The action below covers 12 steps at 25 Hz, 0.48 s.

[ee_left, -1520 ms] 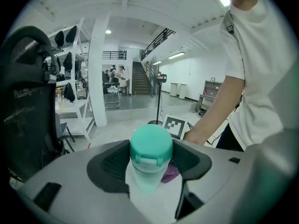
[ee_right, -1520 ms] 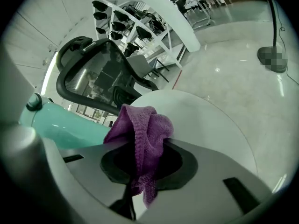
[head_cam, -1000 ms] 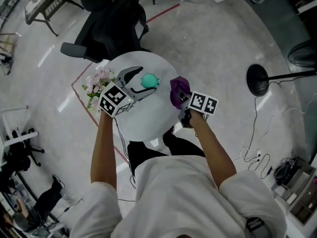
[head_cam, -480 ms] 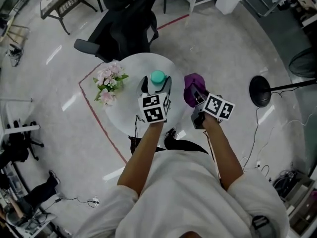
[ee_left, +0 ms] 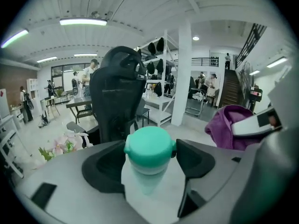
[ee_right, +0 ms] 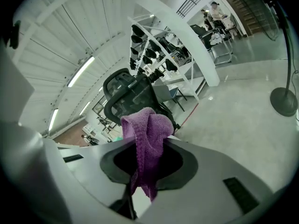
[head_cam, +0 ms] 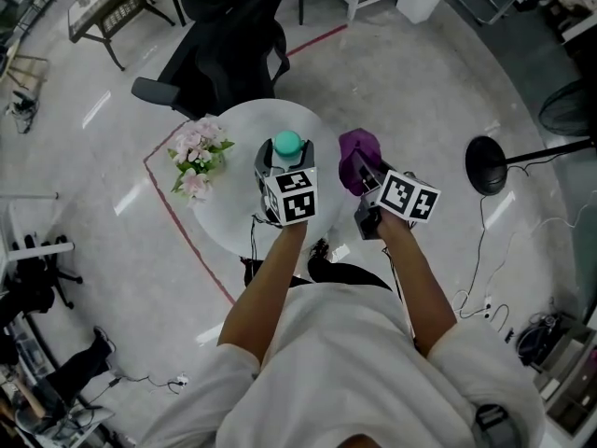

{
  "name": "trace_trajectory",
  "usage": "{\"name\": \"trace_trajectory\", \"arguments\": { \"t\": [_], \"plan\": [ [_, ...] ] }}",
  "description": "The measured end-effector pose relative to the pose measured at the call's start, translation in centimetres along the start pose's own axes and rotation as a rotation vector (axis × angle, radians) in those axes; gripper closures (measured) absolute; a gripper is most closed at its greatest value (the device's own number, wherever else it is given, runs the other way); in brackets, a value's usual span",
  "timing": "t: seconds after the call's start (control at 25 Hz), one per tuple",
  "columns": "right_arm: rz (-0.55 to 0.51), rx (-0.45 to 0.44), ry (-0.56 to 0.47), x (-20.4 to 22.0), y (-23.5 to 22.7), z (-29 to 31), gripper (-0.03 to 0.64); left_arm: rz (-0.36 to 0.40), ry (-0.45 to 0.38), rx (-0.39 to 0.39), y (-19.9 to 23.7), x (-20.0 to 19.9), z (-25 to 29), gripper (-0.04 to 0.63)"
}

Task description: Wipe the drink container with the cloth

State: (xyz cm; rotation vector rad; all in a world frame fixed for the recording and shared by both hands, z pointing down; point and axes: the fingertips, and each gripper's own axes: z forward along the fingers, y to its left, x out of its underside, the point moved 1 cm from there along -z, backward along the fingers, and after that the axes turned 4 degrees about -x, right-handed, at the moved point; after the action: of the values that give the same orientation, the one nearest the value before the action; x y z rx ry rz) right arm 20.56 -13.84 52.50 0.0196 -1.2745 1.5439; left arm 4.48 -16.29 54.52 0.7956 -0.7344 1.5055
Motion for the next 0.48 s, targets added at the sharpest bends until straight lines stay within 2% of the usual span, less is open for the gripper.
{"name": "trace_trajectory", "arguments": {
  "t": [0.12,0.24,0.48],
  "plan": [
    [0.007,-0.010,0.003,0.0,0.3,0.7,0.523,0.023,-0.004,0.054,0.0,0.0,0.1,0.252],
    [-0.009,-0.043,0.017,0.0,1.2,1.4,0.523,0.081,-0.015,0.166,0.3,-0.1,0.0,0.253],
    [-0.128,-0.059,0.130,0.6,2.6,3.4,0.522,0.299,-0.070,0.528,0.4,-0.2,-0.5,0.258]
  ]
}}
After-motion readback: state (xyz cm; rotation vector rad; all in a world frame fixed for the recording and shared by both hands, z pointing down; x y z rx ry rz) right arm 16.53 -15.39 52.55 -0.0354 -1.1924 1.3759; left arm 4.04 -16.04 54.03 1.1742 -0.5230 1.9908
